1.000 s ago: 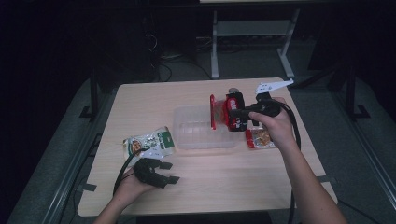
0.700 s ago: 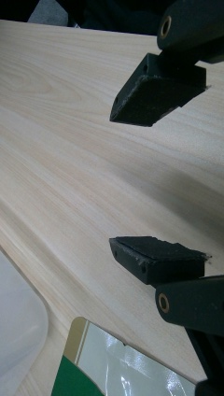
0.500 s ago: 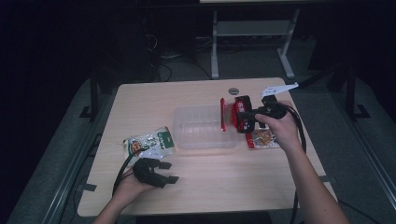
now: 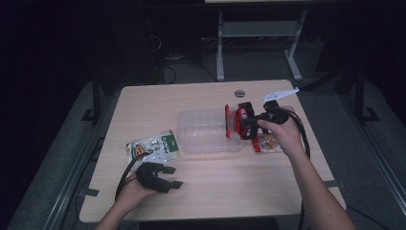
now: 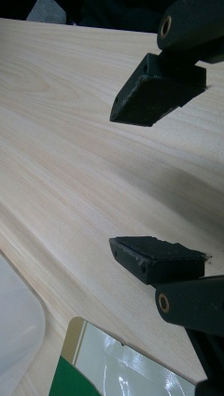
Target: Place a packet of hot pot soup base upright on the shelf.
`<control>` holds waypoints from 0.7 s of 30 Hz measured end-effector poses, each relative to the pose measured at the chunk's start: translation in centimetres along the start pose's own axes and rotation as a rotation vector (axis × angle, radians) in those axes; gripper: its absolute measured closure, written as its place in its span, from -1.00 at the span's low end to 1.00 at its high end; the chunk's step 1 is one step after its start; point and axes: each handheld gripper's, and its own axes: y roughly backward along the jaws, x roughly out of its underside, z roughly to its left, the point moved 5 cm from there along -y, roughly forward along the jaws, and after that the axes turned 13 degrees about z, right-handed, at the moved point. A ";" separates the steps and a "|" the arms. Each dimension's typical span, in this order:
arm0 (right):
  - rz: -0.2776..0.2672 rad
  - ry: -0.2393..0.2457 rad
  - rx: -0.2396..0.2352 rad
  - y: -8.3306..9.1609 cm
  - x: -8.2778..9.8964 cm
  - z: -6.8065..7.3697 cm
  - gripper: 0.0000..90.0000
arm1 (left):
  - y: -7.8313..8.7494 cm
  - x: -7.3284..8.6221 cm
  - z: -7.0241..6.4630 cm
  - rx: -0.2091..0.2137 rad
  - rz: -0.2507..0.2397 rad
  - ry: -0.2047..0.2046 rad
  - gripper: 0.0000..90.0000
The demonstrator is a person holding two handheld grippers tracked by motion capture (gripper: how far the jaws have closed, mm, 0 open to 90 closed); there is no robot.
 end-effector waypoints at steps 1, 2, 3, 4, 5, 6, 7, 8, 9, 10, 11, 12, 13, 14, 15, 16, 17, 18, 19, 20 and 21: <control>-0.001 -0.002 -0.004 -0.1 0.0 0.0 1.00 | 0.0 0.0 0.0 0.000 0.000 -0.001 -0.27; 0.002 0.000 -0.004 -0.3 0.0 0.1 1.00 | 0.0 0.0 0.0 -0.002 0.002 -0.004 -0.27; 0.019 0.000 -0.001 -0.6 0.0 0.1 1.00 | 0.0 0.0 0.0 -0.002 0.003 -0.005 -0.27; 0.026 -0.002 -0.002 -0.9 0.0 0.2 1.00 | 0.0 0.0 0.0 -0.002 0.002 -0.006 -0.27; 0.026 -0.002 -0.002 -0.9 0.0 0.2 1.00 | 0.0 0.0 0.0 -0.003 0.002 -0.008 -0.27; 0.028 0.002 -0.003 -1.1 0.1 0.2 1.00 | 0.0 0.0 0.0 -0.002 0.001 -0.005 -0.27; 0.036 0.000 -0.004 -1.3 0.1 0.2 1.00 | 0.0 0.0 0.0 -0.001 0.003 -0.004 -0.27; 0.040 0.000 -0.004 -1.5 0.1 0.2 1.00 | 0.0 0.0 0.0 -0.001 0.003 -0.004 -0.27; 0.041 0.006 -0.004 -1.6 0.1 0.2 1.00 | 0.0 0.0 0.0 -0.001 0.004 -0.004 -0.27; 0.051 -0.002 -0.005 -1.9 0.2 0.2 1.00 | -0.1 0.0 0.0 -0.001 0.005 -0.004 -0.27; 0.052 -0.005 -0.004 -2.0 0.2 0.1 1.00 | -0.1 0.0 0.0 0.000 0.006 -0.004 -0.27; 0.052 -0.005 -0.004 -2.0 0.2 0.1 1.00 | -0.1 0.0 0.0 0.000 0.004 -0.004 -0.27; 0.054 -0.003 -0.005 -2.0 0.2 0.1 1.00 | -0.1 0.0 0.0 0.001 0.006 -0.004 -0.27; 0.056 -0.010 -0.006 -2.2 0.2 0.1 1.00 | -0.1 0.0 0.0 0.002 0.007 -0.005 -0.27; 0.061 -0.008 -0.005 -2.2 0.2 0.0 1.00 | -0.1 0.0 0.0 0.003 0.009 -0.004 -0.27; 0.062 -0.011 -0.005 -2.4 0.2 0.0 1.00 | -0.2 0.0 -0.1 0.004 0.011 -0.005 -0.27; 0.065 -0.013 -0.005 -2.5 0.2 0.0 1.00 | -0.2 0.0 -0.1 0.002 0.011 -0.010 -0.27; 0.068 -0.013 -0.003 -2.6 0.2 -0.1 1.00 | -0.2 0.1 -0.1 0.004 0.010 -0.011 -0.27; 0.072 -0.018 -0.004 -2.7 0.2 -0.1 1.00 | -0.2 0.1 -0.1 0.003 0.012 -0.012 -0.27; 0.074 -0.016 -0.004 -2.9 0.2 -0.1 1.00 | -0.2 0.1 -0.1 0.002 0.013 -0.008 -0.27; 0.080 -0.017 -0.002 -3.1 0.2 -0.2 1.00 | -0.2 0.1 -0.1 0.002 0.015 -0.008 -0.27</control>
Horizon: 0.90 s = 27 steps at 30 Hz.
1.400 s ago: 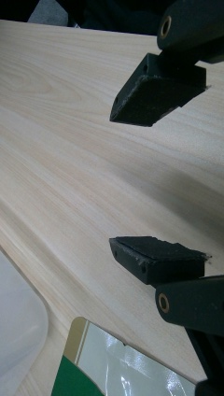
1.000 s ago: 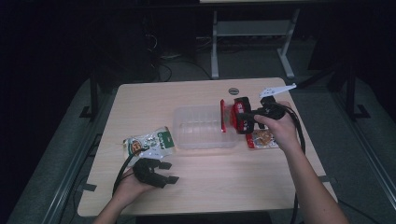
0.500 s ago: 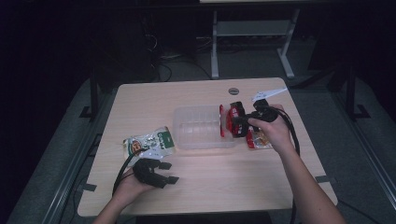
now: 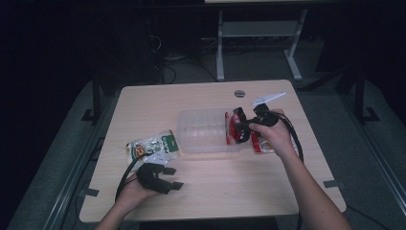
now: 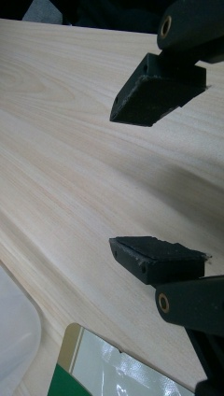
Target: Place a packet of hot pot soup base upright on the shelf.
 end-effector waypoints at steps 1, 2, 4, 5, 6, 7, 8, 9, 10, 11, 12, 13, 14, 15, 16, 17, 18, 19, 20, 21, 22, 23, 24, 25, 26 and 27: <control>0.002 -0.003 0.001 -0.1 0.0 0.0 1.00 | 0.0 0.0 0.0 0.000 0.000 0.000 -0.27; 0.004 -0.001 0.002 -0.2 0.0 0.0 1.00 | 0.0 0.0 0.0 0.000 0.000 -0.001 -0.27; 0.012 0.001 0.006 -0.5 0.0 -0.1 1.00 | 0.0 0.1 0.0 0.000 0.002 -0.001 -0.27; 0.014 -0.002 0.009 -0.6 0.0 -0.1 1.00 | -0.1 0.1 0.0 -0.001 0.002 -0.001 -0.27; 0.016 -0.002 0.012 -0.7 0.0 -0.2 1.00 | -0.1 0.1 0.0 0.000 0.003 0.000 -0.27; 0.020 -0.002 0.018 -0.9 0.0 -0.2 1.00 | -0.1 0.1 0.0 0.001 0.003 0.000 -0.27; 0.026 -0.003 0.021 -1.0 0.0 -0.2 1.00 | -0.1 0.1 0.0 -0.001 0.000 0.000 -0.27; 0.031 -0.003 0.023 -1.3 0.0 -0.2 1.00 | -0.1 0.1 0.0 -0.001 0.005 -0.003 -0.27; 0.033 -0.005 0.023 -1.4 0.0 -0.2 1.00 | -0.2 0.1 -0.1 0.000 0.004 -0.003 -0.27; 0.029 -0.006 0.023 -1.5 0.0 -0.3 1.00 | -0.2 0.1 -0.1 0.000 0.007 -0.008 -0.27; 0.030 -0.010 0.024 -1.6 0.0 -0.2 1.00 | -0.2 0.1 -0.1 0.000 0.008 -0.009 -0.27; 0.030 -0.009 0.025 -1.6 0.0 -0.3 1.00 | -0.2 0.1 -0.1 0.000 0.007 -0.009 -0.27; 0.029 -0.009 0.028 -1.6 -0.1 -0.3 0.99 | -0.2 0.1 -0.1 0.001 0.008 -0.009 -0.27; 0.027 -0.009 0.031 -1.6 -0.1 -0.3 0.99 | -0.2 0.1 -0.1 0.000 0.008 -0.009 -0.27; 0.024 -0.009 0.030 -1.5 -0.1 -0.3 0.97 | -0.2 0.1 -0.1 0.000 0.007 -0.009 -0.27; 0.020 -0.008 0.030 -1.4 -0.1 -0.3 0.95 | -0.2 0.1 -0.1 0.000 0.008 -0.008 -0.27; 0.014 -0.013 0.030 -1.3 -0.1 -0.3 0.94 | -0.2 0.1 -0.1 0.000 0.006 -0.006 -0.27; 0.005 -0.013 0.034 -1.1 -0.2 -0.3 0.92 | -0.1 0.1 -0.1 0.000 0.006 -0.005 -0.27; 0.002 -0.013 0.034 -0.9 -0.2 -0.3 0.91 | -0.1 0.1 -0.1 0.001 0.005 -0.001 -0.27; -0.010 -0.011 0.034 -0.6 -0.3 -0.2 0.90 | -0.1 0.1 -0.1 0.001 0.005 0.000 -0.27; -0.011 -0.013 0.036 -0.5 -0.3 -0.1 0.89 | -0.1 0.1 -0.1 0.000 0.006 -0.002 -0.27; -0.012 -0.012 0.038 -0.2 -0.3 -0.1 0.88 | -0.1 0.1 -0.1 -0.001 0.006 -0.003 -0.27; -0.016 -0.011 0.038 -0.1 -0.3 -0.1 0.87 | -0.1 0.1 -0.1 0.000 0.005 -0.003 -0.27; -0.023 -0.013 0.039 0.1 -0.4 0.0 0.87 | -0.1 0.1 -0.1 0.000 0.005 -0.003 -0.27; -0.025 -0.015 0.038 0.3 -0.4 0.1 0.86 | -0.1 0.1 -0.1 0.000 0.005 -0.003 -0.27; -0.034 -0.016 0.039 0.7 -0.4 0.2 0.85 | -0.1 0.1 -0.1 0.000 0.005 -0.002 -0.27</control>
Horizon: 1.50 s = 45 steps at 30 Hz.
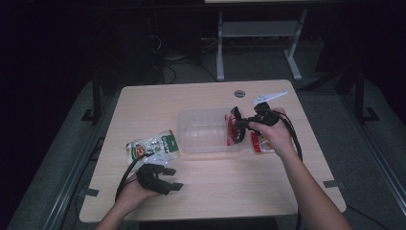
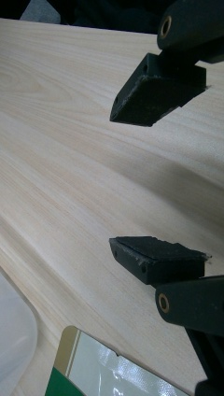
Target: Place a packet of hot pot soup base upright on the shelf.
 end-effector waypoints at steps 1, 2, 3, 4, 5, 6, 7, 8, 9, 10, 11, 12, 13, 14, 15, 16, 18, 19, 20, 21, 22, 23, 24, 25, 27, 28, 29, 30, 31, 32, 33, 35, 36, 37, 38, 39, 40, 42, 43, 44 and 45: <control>-0.009 0.003 -0.001 0.3 0.0 0.1 0.84 | 0.0 0.0 0.0 0.000 0.000 0.001 -0.27; -0.013 0.003 0.001 0.6 0.0 0.1 0.84 | 0.0 0.0 0.0 0.000 0.000 0.001 -0.27; -0.021 0.007 0.002 0.9 -0.1 0.1 0.84 | 0.0 0.0 0.0 -0.002 0.000 0.001 -0.27; -0.031 0.011 0.002 1.3 -0.1 0.2 0.84 | 0.0 0.0 0.0 -0.002 -0.001 0.000 -0.27; -0.039 0.011 -0.001 1.8 -0.2 0.3 0.86 | 0.0 0.0 0.1 -0.004 -0.004 -0.002 -0.27; -0.048 0.018 0.000 2.2 -0.2 0.4 0.90 | 0.1 0.0 0.1 -0.005 -0.003 -0.002 -0.27; -0.055 0.025 -0.004 2.6 -0.1 0.5 0.93 | 0.1 0.0 0.1 -0.004 -0.007 0.000 -0.27; -0.060 0.034 -0.004 3.0 -0.1 0.6 0.98 | 0.1 0.0 0.1 -0.005 -0.012 0.000 -0.27; -0.060 0.041 -0.003 3.3 0.0 0.8 0.99 | 0.1 0.0 0.1 -0.004 -0.006 0.000 -0.27; -0.053 0.048 -0.005 3.6 0.2 1.0 1.00 | 0.1 0.0 0.2 -0.006 -0.011 -0.001 -0.27; -0.048 0.052 -0.006 3.7 0.4 1.1 1.00 | 0.1 0.0 0.2 -0.005 -0.005 -0.001 -0.27; -0.043 0.060 -0.003 3.8 0.6 1.2 1.00 | 0.1 0.0 0.2 -0.005 -0.010 0.000 -0.27; -0.037 0.064 -0.002 3.9 0.8 1.3 1.00 | 0.1 0.0 0.2 -0.006 -0.006 -0.002 -0.27; -0.031 0.067 -0.004 4.0 1.0 1.4 1.00 | 0.1 0.0 0.2 -0.006 -0.006 -0.003 -0.27; -0.025 0.066 -0.009 3.9 1.2 1.4 1.00 | 0.1 0.0 0.1 -0.006 -0.006 -0.002 -0.27; -0.018 0.065 -0.012 3.7 1.5 1.4 1.00 | 0.1 0.0 0.1 -0.004 -0.005 0.002 -0.27; 0.010 0.061 -0.012 3.3 2.0 1.3 1.00 | 0.1 0.0 0.0 -0.004 -0.006 0.004 -0.27; 0.011 0.061 -0.018 3.1 2.1 1.3 1.00 | 0.1 0.0 0.0 -0.004 -0.006 0.004 -0.27; 0.017 0.059 -0.034 2.8 2.2 1.4 1.00 | 0.1 0.0 0.0 -0.003 -0.006 0.005 -0.27; 0.030 0.057 -0.046 2.3 2.4 1.4 1.00 | 0.1 0.0 0.0 -0.003 -0.011 0.007 -0.27; 0.043 0.058 -0.049 1.9 2.5 1.4 1.00 | 0.1 0.0 0.1 -0.005 -0.006 0.000 -0.27; 0.053 0.059 -0.057 1.6 2.6 1.5 1.00 | 0.2 0.0 0.1 -0.006 -0.003 -0.005 -0.27; 0.063 0.065 -0.063 1.1 2.6 1.6 1.00 | 0.2 0.0 0.1 -0.007 -0.007 -0.005 -0.27; 0.074 0.067 -0.060 0.8 2.6 1.6 1.00 | 0.2 0.1 0.1 -0.006 -0.008 -0.004 -0.27; 0.075 0.073 -0.069 0.2 2.4 1.8 1.00 | 0.1 0.1 0.1 -0.004 -0.005 -0.002 -0.27; 0.074 0.074 -0.073 -0.1 2.1 1.8 1.00 | 0.1 0.1 0.1 -0.003 -0.010 0.003 -0.27; 0.069 0.073 -0.066 -0.3 2.0 1.7 1.00 | 0.1 0.1 0.1 -0.004 -0.004 0.001 -0.27; 0.071 0.065 -0.062 -0.5 1.8 1.6 1.00 | 0.0 0.0 0.1 -0.003 -0.001 0.003 -0.27; 0.069 0.058 -0.059 -0.7 1.7 1.3 1.00 | 0.0 0.0 0.0 -0.002 0.002 0.002 -0.27; 0.062 0.045 -0.054 -0.9 1.5 0.9 1.00 | 0.0 0.0 0.0 -0.001 0.003 0.001 -0.27; 0.059 0.038 -0.049 -1.0 1.4 0.6 1.00 | -0.1 0.0 0.0 -0.002 0.003 0.000 -0.27; 0.051 0.028 -0.057 -1.1 1.4 0.3 1.00 | 0.0 0.0 0.1 -0.003 0.003 0.001 -0.27; 0.051 0.032 -0.057 -1.0 1.5 0.2 1.00 | 0.0 0.1 0.1 -0.004 0.001 0.002 -0.27; 0.049 0.033 -0.058 -0.8 1.5 0.3 1.00 | 0.0 0.1 0.1 -0.005 -0.001 0.001 -0.27; 0.043 0.038 -0.058 -0.5 1.6 0.4 1.00 | 0.1 0.1 0.2 -0.004 -0.002 0.005 -0.27; 0.034 0.041 -0.055 0.0 1.7 0.5 1.00 | 0.1 0.1 0.2 -0.004 -0.001 0.006 -0.27; 0.031 0.045 -0.053 0.3 1.7 0.6 1.00 | 0.1 0.1 0.2 -0.007 -0.003 0.007 -0.27; 0.020 0.040 -0.042 1.2 2.0 0.6 1.00 | 0.2 0.2 0.2 -0.011 -0.004 0.004 -0.27; 0.016 0.040 -0.033 1.6 2.1 0.5 1.00 | 0.2 0.2 0.2 -0.014 -0.008 0.001 -0.27; 0.011 0.034 -0.025 2.2 2.4 0.4 1.00 | 0.3 0.2 0.2 -0.014 -0.004 -0.001 -0.26; 0.008 0.030 -0.011 2.6 2.6 0.1 1.00 | 0.3 0.2 0.2 -0.014 -0.005 -0.002 -0.26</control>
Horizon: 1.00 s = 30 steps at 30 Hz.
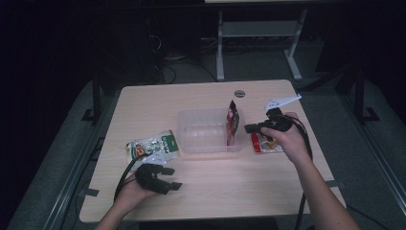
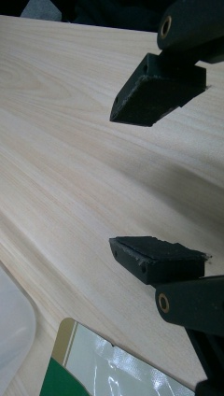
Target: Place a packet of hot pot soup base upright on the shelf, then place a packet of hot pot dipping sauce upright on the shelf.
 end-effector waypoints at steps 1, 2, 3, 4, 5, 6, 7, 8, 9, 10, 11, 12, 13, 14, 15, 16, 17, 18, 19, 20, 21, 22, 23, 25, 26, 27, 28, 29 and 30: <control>-0.005 -0.006 0.010 0.4 0.2 -0.2 1.00 | 0.0 0.0 0.0 0.000 -0.001 0.001 -0.27; -0.010 -0.015 0.016 0.8 0.5 -0.5 1.00 | 0.0 0.0 0.0 -0.001 -0.005 0.002 -0.26; -0.012 -0.026 0.024 1.1 0.7 -0.8 1.00 | 0.0 0.0 0.0 0.000 -0.001 0.002 -0.27; -0.015 -0.032 0.038 1.4 0.9 -1.2 1.00 | 0.0 0.0 0.0 0.001 -0.001 0.003 -0.27; -0.014 -0.043 0.049 1.6 1.2 -1.5 1.00 | 0.0 0.0 0.0 0.001 0.000 0.004 -0.27; -0.012 -0.055 0.060 1.8 1.4 -1.9 1.00 | 0.0 0.0 0.0 0.000 0.001 0.004 -0.27; -0.011 -0.062 0.079 1.9 1.6 -2.4 1.00 | -0.1 0.0 -0.1 0.001 0.001 0.008 -0.26; -0.008 -0.071 0.094 2.0 1.9 -2.9 1.00 | -0.1 -0.1 -0.1 0.003 0.001 0.006 -0.27; -0.004 -0.083 0.105 2.0 2.1 -3.3 1.00 | -0.1 -0.1 -0.1 0.005 0.002 0.004 -0.27; 0.000 -0.093 0.117 2.0 2.3 -3.6 1.00 | -0.2 -0.1 -0.1 0.005 0.005 0.000 -0.27; 0.000 -0.102 0.124 2.0 2.5 -4.1 1.00 | -0.2 -0.1 -0.1 0.006 0.003 0.003 -0.27; 0.004 -0.110 0.126 2.0 2.7 -4.3 1.00 | -0.2 -0.1 -0.1 0.006 0.003 0.004 -0.27; 0.009 -0.123 0.131 1.9 2.9 -4.6 1.00 | -0.2 -0.1 -0.1 0.009 0.004 0.004 -0.26; 0.014 -0.125 0.139 1.8 3.1 -5.0 1.00 | -0.3 -0.1 0.0 0.008 0.006 0.004 -0.27; 0.020 -0.134 0.144 1.7 3.3 -5.4 1.00 | -0.3 -0.1 0.0 0.009 0.007 0.003 -0.27; 0.021 -0.139 0.151 1.5 3.5 -5.8 1.00 | -0.3 -0.1 -0.1 0.007 0.007 0.003 -0.27; 0.033 -0.154 0.158 1.3 3.8 -6.1 1.00 | -0.3 -0.1 -0.1 0.006 0.009 -0.001 -0.27; 0.040 -0.164 0.164 1.2 4.0 -6.4 1.00 | -0.3 -0.1 -0.1 0.006 0.010 -0.001 -0.26; 0.045 -0.168 0.166 1.0 4.1 -6.7 1.00 | -0.3 -0.1 -0.1 0.004 0.013 -0.004 -0.27; 0.051 -0.174 0.168 0.8 4.3 -7.0 1.00 | -0.4 -0.1 -0.2 0.007 0.010 0.002 -0.27; 0.065 -0.185 0.172 0.6 4.5 -7.2 1.00 | -0.4 -0.1 -0.1 0.006 0.013 -0.004 -0.27; 0.076 -0.186 0.182 0.4 4.6 -7.4 1.00 | -0.4 -0.1 -0.1 0.005 0.014 -0.007 -0.27; 0.085 -0.189 0.182 0.2 4.8 -7.6 1.00 | -0.5 -0.1 -0.1 0.007 0.016 -0.004 -0.27; 0.111 -0.196 0.186 -0.5 5.1 -8.0 1.00 | -0.6 -0.2 -0.1 0.008 0.017 -0.003 -0.27; 0.119 -0.198 0.190 -0.7 5.2 -8.2 1.00 | -0.6 -0.2 -0.2 0.007 0.017 -0.005 -0.27; 0.136 -0.203 0.193 -1.0 5.4 -8.4 1.00 | -0.7 -0.2 -0.2 0.007 0.016 -0.006 -0.27; 0.149 -0.204 0.195 -1.4 5.7 -8.7 1.00 | -0.7 -0.2 -0.2 0.007 0.016 -0.007 -0.27; 0.160 -0.212 0.196 -1.6 5.8 -8.7 1.00 | -0.7 -0.2 -0.3 0.007 0.017 -0.005 -0.27; 0.170 -0.212 0.200 -1.9 5.9 -8.9 1.00 | -0.7 -0.2 -0.3 0.008 0.017 -0.004 -0.27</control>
